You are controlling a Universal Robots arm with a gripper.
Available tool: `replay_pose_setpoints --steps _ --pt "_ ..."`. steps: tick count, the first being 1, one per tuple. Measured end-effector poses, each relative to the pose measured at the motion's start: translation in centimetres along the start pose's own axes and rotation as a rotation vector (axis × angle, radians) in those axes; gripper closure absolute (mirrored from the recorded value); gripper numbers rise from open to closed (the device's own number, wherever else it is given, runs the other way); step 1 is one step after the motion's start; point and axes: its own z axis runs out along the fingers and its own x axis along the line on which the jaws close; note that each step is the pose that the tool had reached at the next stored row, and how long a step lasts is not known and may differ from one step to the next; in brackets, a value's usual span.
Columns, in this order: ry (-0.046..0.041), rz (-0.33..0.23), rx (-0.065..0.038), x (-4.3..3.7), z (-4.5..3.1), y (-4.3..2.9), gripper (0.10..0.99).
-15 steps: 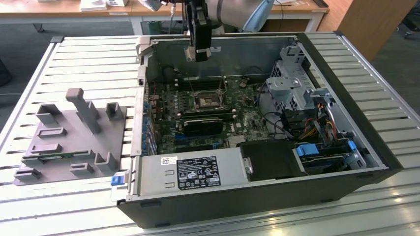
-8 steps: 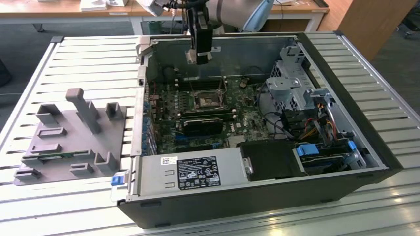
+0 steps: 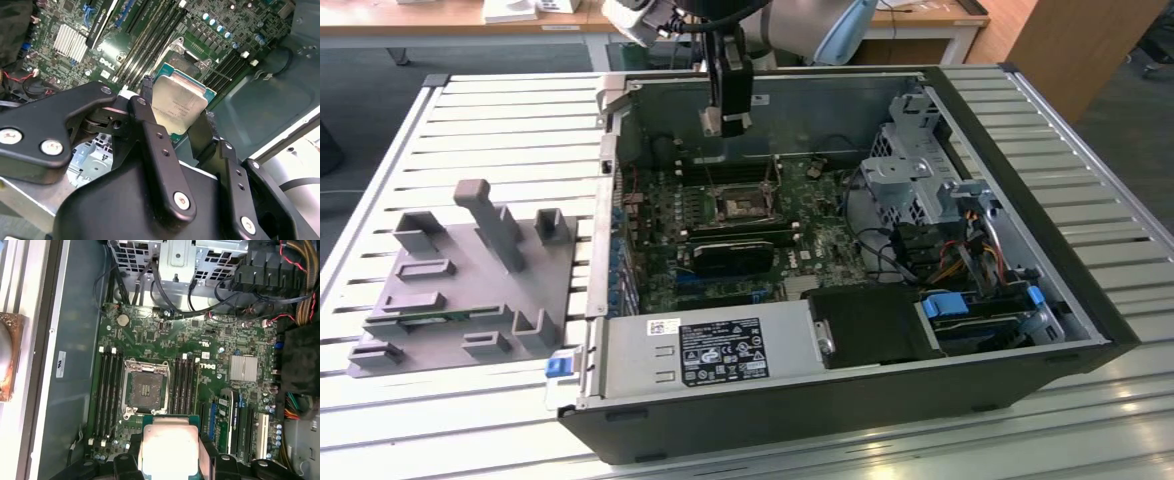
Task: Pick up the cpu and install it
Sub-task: 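Place the cpu into insertion slot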
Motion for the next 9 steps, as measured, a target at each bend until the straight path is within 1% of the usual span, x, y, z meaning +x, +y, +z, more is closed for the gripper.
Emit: replay_pose_setpoints --steps 5,9 --pt "-0.0001 0.0 0.001 0.0 0.87 -0.04 0.553" --pt "-0.0002 0.003 0.003 0.09 1.63 0.39 0.553"
